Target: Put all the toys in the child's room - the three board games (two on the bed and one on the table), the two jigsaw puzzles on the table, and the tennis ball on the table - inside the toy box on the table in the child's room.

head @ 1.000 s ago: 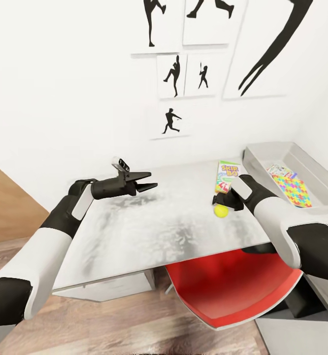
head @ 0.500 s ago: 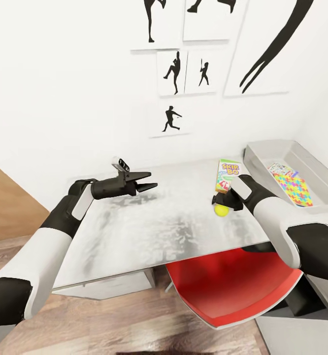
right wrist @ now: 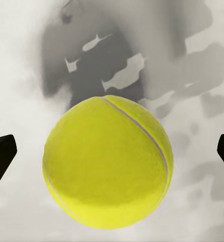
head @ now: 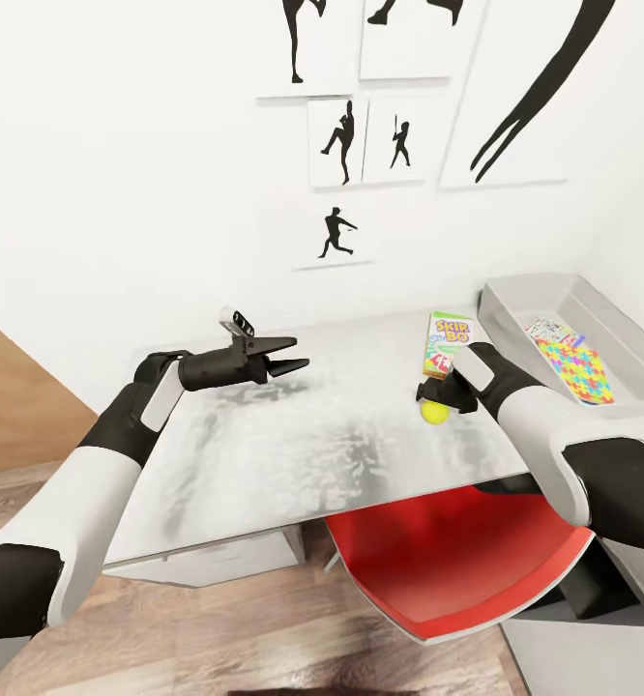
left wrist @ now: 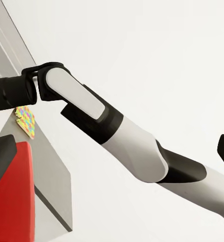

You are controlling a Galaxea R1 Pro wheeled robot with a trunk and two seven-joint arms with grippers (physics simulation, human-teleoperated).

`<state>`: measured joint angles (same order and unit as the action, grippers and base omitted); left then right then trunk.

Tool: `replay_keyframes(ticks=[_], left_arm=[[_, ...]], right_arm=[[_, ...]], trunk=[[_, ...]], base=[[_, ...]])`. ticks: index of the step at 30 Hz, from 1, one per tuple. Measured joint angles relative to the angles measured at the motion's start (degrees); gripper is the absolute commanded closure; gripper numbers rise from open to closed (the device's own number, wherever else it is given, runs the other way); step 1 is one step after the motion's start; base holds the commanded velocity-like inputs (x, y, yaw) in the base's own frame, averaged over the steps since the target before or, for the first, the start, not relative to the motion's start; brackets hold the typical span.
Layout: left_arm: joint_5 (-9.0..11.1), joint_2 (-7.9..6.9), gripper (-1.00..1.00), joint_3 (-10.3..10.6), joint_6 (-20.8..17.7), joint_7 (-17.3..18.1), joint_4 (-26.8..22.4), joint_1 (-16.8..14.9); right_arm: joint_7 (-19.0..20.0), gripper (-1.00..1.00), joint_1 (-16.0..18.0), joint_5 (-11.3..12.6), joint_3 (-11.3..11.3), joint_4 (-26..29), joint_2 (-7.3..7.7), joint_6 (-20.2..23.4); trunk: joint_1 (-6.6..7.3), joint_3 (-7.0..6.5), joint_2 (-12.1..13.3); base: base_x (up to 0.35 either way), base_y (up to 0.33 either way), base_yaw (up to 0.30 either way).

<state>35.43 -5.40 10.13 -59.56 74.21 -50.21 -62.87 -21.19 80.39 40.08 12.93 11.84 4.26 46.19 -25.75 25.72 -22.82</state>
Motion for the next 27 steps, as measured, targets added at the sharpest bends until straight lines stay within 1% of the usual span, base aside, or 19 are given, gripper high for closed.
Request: replay_keyframes(ticks=[1, 2, 8, 27], left_arm=[[0.0, 0.0, -1.0, 0.0, 0.0, 0.0, 0.0, 0.0], [0.0, 0.0, -1.0, 0.0, 0.0, 0.0, 0.0, 0.0], [0.0, 0.0, -1.0, 0.0, 0.0, 0.0, 0.0, 0.0], [0.0, -0.06, -1.0, 0.0, 0.0, 0.0, 0.0, 0.0]], right_arm=[[0.0, -1.0, 0.0, 0.0, 0.0, 0.0, 0.0, 0.0], [0.0, 1.0, 0.0, 0.0, 0.0, 0.0, -0.01, 0.0], [0.0, 1.0, 0.0, -0.5, 0.1, 0.0, -0.13, 0.1], [0.1, 1.0, 0.0, -0.2, 0.1, 0.0, 0.0, 0.1]], trunk=[[0.0, 0.0, 0.0], [0.0, 0.0, 0.0], [0.0, 0.0, 0.0], [0.0, 0.0, 0.0]], base=[[-0.001, 0.0, 0.0], [0.0, 0.0, 0.0], [0.0, 0.0, 0.0], [0.0, 0.0, 0.0]])
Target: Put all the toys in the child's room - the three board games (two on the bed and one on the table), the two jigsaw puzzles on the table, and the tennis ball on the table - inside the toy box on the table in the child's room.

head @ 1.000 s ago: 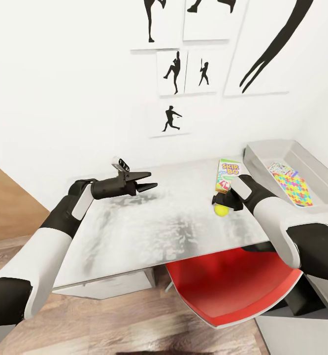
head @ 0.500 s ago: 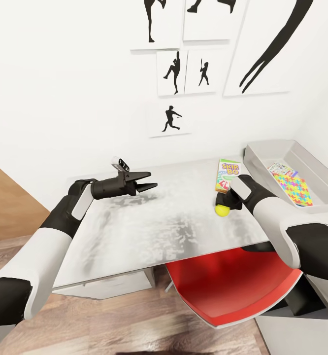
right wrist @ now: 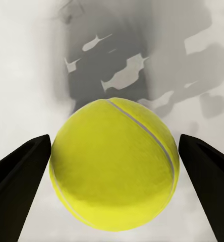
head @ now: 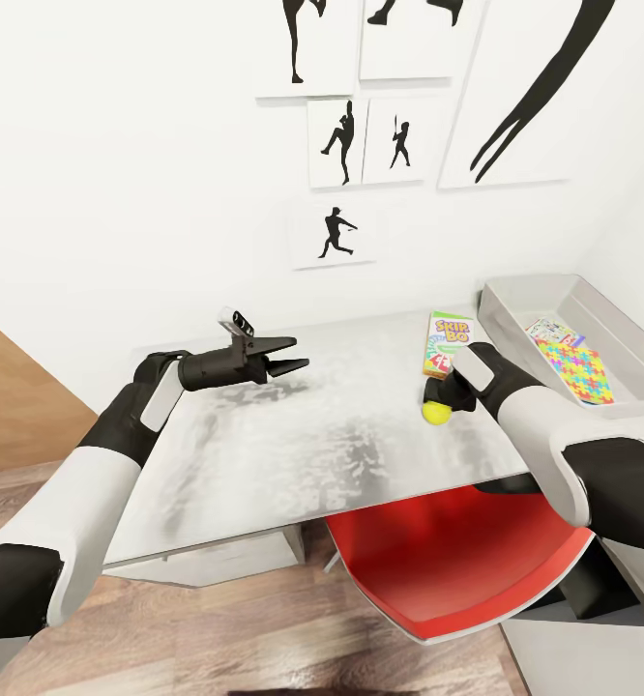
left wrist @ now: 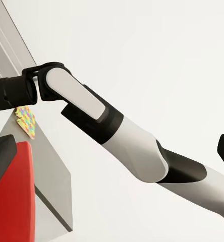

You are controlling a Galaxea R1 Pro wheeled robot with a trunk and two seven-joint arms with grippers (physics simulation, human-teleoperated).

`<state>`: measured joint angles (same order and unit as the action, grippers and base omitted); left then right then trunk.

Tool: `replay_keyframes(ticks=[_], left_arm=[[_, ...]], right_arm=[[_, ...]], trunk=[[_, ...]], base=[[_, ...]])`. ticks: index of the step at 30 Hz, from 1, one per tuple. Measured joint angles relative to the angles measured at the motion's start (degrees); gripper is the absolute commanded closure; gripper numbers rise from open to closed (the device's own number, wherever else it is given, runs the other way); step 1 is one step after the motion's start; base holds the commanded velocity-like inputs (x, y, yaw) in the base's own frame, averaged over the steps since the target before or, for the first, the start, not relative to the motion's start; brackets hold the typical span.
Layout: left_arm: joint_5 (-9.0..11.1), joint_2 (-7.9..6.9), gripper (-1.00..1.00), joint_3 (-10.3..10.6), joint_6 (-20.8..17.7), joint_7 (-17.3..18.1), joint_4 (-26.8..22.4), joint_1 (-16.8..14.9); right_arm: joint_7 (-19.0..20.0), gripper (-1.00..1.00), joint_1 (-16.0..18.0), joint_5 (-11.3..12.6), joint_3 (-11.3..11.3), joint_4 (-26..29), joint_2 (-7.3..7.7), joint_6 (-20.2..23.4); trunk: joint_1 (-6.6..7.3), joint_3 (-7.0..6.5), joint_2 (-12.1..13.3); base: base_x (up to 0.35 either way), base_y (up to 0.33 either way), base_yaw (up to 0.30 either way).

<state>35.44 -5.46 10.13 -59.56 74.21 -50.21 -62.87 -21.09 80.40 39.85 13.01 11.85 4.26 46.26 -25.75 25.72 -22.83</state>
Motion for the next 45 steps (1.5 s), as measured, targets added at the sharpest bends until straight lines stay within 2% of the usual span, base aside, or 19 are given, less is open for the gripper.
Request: replay_keyframes(ticks=[20, 33, 38, 45], left_arm=[[-0.1, -0.01, -1.0, 0.1, 0.0, 0.0, 0.0, 0.1], [0.0, -0.02, -1.0, 0.1, 0.0, 0.0, 0.0, 0.1], [0.0, 0.02, -1.0, 0.1, 0.0, 0.0, 0.0, 0.1], [0.0, -0.02, -1.0, 0.0, 0.0, -0.1, 0.1, 0.1]], right_arm=[[0.1, 1.0, -0.1, 0.3, -0.1, 0.0, 0.15, -0.1], [0.0, 1.0, -0.2, 0.3, -0.2, 0.2, 0.09, 0.0], [-0.2, 1.0, -0.2, 0.5, -0.3, 4.1, 0.01, 1.5], [-0.5, 1.0, -0.2, 0.6, -0.9, 13.3, -0.37, 7.3]], trunk=[[0.0, -0.02, 0.0], [0.0, -1.05, 0.0], [0.0, -1.51, 0.0], [0.0, -2.16, 0.0]], base=[[0.0, 0.0, 0.0], [0.0, 0.0, 0.0], [0.0, 0.0, 0.0], [0.0, 0.0, 0.0]])
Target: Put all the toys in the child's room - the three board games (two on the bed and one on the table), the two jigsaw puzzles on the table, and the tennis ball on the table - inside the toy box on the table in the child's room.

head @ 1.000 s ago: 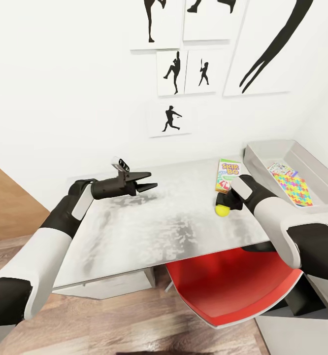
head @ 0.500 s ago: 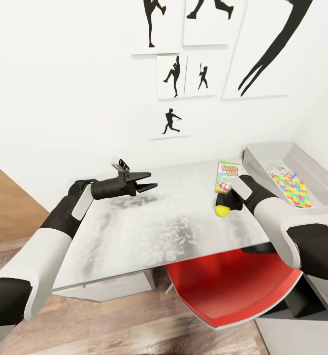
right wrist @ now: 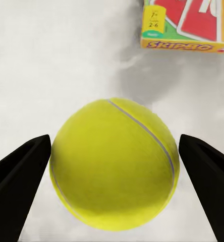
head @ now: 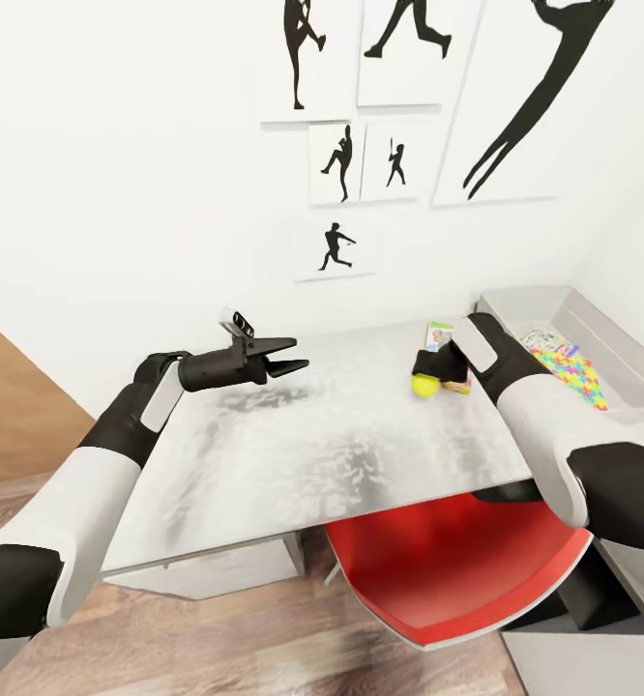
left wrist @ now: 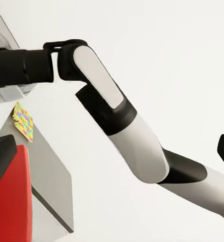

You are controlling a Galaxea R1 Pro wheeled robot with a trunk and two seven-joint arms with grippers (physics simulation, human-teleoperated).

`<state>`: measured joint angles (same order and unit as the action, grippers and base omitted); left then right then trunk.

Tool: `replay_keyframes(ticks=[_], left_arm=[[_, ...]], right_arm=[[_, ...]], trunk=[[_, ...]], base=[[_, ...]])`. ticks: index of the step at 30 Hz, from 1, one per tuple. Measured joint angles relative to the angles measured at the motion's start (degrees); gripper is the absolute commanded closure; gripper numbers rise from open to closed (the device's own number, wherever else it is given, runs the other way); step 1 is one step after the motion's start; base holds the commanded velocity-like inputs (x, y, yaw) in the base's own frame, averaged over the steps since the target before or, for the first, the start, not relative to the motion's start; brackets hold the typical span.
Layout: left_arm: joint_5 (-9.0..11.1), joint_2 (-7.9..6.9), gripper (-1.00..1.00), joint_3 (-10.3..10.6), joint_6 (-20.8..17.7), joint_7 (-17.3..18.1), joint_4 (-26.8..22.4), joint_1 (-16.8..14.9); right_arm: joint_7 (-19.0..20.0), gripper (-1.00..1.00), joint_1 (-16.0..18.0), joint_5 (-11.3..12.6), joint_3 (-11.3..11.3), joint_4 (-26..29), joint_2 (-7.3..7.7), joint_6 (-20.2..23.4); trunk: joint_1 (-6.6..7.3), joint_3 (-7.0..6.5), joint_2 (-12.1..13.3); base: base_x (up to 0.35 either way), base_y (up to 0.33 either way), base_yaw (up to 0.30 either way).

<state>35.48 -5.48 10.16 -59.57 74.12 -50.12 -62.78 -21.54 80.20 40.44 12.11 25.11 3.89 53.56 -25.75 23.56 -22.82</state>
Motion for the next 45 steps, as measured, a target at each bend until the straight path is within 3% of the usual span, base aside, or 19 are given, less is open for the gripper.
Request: replay_keyframes(ticks=[5, 12, 23, 45], left_arm=[[0.0, -0.01, -1.0, -0.1, 0.0, 0.0, 0.0, 0.0], [0.0, -0.05, -1.0, -0.1, 0.0, 0.0, 0.1, 0.0], [0.0, -0.22, -1.0, 0.1, 0.0, 0.0, 0.1, 0.0], [-0.1, -0.69, -1.0, 0.0, 0.0, 0.0, 0.1, 0.1]], right_arm=[[-0.1, 1.0, 0.0, 0.2, -0.1, 6.1, -0.21, 4.2], [0.0, 1.0, 0.1, 0.5, -0.1, 11.5, 0.19, 5.3], [0.0, 1.0, 0.1, 0.5, -1.9, 12.2, -0.08, 5.3], [0.0, 1.0, 0.1, 0.3, -2.0, 12.2, -0.39, 5.2]], trunk=[[0.0, -0.46, 0.0], [0.0, -1.11, 0.0], [0.0, -2.04, 0.0], [0.0, -3.95, 0.0]], base=[[0.0, 0.0, 0.0], [0.0, 0.0, -0.064], [-0.043, -0.032, -0.18], [0.0, 0.003, -0.091]])
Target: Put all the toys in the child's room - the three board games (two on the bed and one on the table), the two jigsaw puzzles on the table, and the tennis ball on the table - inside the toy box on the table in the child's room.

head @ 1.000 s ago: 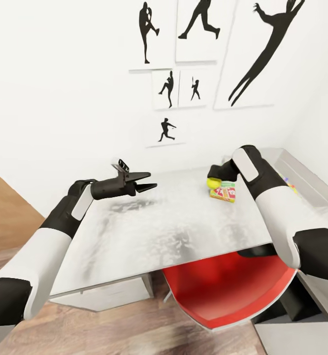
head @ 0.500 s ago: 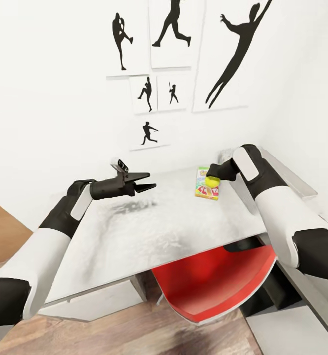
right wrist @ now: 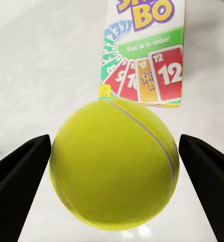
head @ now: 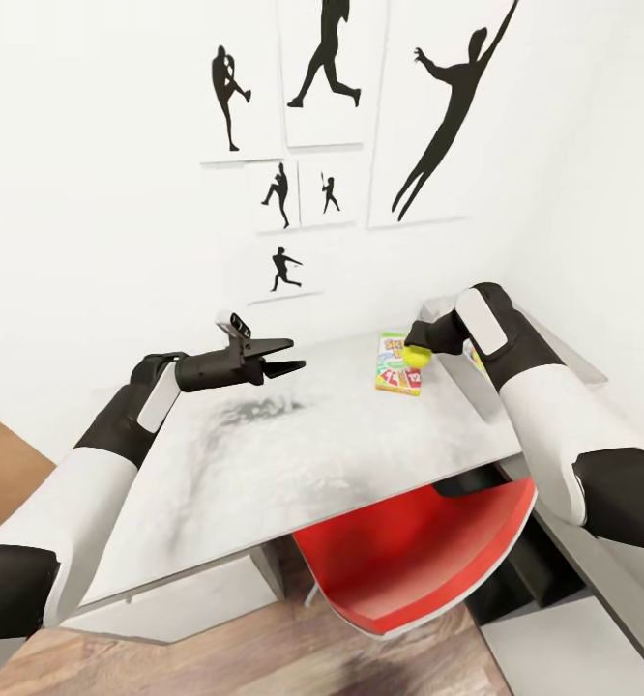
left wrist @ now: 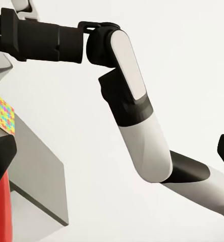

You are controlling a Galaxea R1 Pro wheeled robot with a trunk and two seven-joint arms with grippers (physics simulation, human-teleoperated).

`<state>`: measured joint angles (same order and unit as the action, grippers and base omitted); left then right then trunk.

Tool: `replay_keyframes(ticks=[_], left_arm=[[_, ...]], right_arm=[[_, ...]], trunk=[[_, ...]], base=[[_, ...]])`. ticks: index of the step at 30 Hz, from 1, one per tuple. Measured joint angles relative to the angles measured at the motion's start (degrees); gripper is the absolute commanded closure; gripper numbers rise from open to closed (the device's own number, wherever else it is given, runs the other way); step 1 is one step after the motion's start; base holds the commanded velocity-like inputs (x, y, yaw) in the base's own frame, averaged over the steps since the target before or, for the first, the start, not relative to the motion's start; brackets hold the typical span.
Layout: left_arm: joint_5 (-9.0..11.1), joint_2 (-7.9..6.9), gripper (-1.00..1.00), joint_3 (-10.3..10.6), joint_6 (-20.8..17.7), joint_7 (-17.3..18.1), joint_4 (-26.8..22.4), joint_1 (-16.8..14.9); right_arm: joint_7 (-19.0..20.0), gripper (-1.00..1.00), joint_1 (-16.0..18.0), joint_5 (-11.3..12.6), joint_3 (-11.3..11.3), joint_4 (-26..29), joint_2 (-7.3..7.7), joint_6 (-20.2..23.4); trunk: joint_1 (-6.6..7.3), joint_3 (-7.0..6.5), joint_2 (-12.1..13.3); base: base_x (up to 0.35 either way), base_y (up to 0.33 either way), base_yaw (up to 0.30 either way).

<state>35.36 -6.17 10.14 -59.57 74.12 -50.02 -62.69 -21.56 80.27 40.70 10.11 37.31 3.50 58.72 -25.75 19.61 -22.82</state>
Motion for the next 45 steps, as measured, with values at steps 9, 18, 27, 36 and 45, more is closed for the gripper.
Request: replay_keyframes(ticks=[9, 18, 27, 36, 45], left_arm=[[-0.1, -0.02, -1.0, 0.0, 0.0, 0.0, 0.0, 0.1], [-0.5, -0.25, -1.0, 0.1, 0.1, -0.2, 0.1, 0.4], [-1.1, -0.54, -1.0, 0.5, 0.4, -0.4, 0.2, 3.9], [-1.0, -0.3, -1.0, 0.5, 0.9, -0.7, -0.3, 8.5], [-1.0, -0.38, -1.0, 0.4, 1.0, -0.6, -0.3, 8.6]], right_arm=[[0.0, 1.0, 0.0, 0.0, 0.0, 0.1, 0.05, 0.0], [0.0, 1.0, 0.0, 0.2, 0.0, 2.0, 0.11, 0.0], [0.4, 1.0, -2.0, 1.0, 0.0, 2.6, 0.2, -0.3], [0.7, 1.0, -4.6, 1.5, -0.2, 2.6, 0.84, -0.9], [0.6, 1.0, -5.8, 1.5, -0.2, 2.6, 0.19, -1.4]], trunk=[[0.0, -0.82, 0.0], [0.0, -1.64, 0.0], [0.0, -2.45, 0.0], [0.0, -3.28, 0.0], [0.0, -4.1, 0.0]], base=[[0.0, 0.033, -0.001], [0.0, 0.001, 0.0], [0.0, 0.0, 0.0], [0.0, 0.0, 0.0], [0.0, 0.0, 0.0]])
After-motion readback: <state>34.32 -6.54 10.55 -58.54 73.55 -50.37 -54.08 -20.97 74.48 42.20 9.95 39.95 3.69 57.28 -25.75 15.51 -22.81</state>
